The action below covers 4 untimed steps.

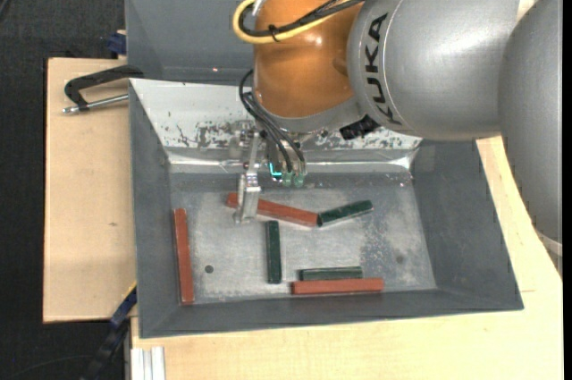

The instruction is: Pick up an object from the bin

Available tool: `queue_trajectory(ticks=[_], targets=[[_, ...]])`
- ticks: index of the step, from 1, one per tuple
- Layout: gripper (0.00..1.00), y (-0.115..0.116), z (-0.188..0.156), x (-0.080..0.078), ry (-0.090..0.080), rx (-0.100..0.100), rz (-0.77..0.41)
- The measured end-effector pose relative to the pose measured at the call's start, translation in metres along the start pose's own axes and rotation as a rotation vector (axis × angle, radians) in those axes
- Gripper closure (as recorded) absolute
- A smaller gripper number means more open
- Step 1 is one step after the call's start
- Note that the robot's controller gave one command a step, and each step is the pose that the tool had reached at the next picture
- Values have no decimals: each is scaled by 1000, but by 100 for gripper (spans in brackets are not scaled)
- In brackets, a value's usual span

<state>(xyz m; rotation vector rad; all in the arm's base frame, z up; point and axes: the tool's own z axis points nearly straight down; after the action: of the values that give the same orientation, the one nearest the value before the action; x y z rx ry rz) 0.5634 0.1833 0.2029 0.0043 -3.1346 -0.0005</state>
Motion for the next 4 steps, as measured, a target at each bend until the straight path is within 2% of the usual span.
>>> queue_trajectory(ticks=[1, 2, 3, 4], targets=[[0, 27, 125, 21, 0, 2, -156], [0, 22, 58, 30, -18, 0, -493], [0, -24, 136, 18, -2, 2, -363], [100, -22, 132, 17, -8, 0, -365]])
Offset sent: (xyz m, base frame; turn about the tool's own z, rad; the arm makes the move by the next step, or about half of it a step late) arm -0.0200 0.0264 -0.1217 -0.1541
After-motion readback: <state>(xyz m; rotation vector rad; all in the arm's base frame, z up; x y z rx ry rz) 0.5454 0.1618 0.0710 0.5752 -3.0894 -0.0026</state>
